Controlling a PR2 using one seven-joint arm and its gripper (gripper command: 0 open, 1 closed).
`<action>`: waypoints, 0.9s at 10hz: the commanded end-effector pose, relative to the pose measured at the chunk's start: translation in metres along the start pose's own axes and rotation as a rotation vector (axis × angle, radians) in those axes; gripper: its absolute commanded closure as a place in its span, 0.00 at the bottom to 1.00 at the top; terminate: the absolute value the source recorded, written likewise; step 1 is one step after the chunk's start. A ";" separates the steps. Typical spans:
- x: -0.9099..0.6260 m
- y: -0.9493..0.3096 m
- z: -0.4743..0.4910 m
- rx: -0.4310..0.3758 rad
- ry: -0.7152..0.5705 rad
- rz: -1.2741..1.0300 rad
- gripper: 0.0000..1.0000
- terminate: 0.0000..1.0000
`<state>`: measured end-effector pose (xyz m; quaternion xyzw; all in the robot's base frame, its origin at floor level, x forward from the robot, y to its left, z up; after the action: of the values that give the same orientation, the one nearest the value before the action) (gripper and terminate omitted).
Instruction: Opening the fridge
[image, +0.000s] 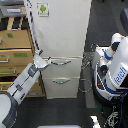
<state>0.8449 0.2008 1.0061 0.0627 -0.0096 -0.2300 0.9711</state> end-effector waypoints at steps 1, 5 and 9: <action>-0.007 0.049 0.067 0.108 0.040 0.019 0.00 0.00; -0.016 0.067 0.072 0.122 0.067 0.014 0.00 0.00; 0.006 0.111 0.060 -0.043 0.098 0.095 0.00 0.00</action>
<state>0.8595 0.2645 1.0792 0.1230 0.0123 -0.2112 0.9696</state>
